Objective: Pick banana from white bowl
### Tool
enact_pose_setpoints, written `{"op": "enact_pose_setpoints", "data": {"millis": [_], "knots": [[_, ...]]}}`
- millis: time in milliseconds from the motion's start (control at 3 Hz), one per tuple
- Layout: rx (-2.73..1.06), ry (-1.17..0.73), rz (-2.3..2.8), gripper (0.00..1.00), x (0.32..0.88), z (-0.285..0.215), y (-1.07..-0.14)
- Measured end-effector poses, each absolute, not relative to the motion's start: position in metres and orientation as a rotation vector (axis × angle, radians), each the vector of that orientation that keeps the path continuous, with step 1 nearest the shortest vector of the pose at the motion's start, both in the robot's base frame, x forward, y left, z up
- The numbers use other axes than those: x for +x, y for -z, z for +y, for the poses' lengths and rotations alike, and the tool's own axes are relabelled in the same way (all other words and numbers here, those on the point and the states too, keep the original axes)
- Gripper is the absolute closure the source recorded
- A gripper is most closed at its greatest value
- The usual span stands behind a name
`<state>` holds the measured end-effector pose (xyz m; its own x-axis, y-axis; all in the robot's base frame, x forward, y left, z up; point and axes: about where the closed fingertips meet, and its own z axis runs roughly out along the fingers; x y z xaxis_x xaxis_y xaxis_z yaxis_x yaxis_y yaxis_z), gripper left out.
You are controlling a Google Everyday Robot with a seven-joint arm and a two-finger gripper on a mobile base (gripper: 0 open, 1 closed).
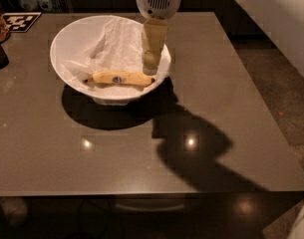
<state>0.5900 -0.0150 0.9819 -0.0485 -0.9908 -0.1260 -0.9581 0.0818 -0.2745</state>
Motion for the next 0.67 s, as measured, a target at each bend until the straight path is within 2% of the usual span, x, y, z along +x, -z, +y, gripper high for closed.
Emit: {"op": "enact_pose_setpoints", "data": {"millis": [667], "knots": [[-1.996,0.076,2.019,0.00,0.617,0.024,-0.969]]}}
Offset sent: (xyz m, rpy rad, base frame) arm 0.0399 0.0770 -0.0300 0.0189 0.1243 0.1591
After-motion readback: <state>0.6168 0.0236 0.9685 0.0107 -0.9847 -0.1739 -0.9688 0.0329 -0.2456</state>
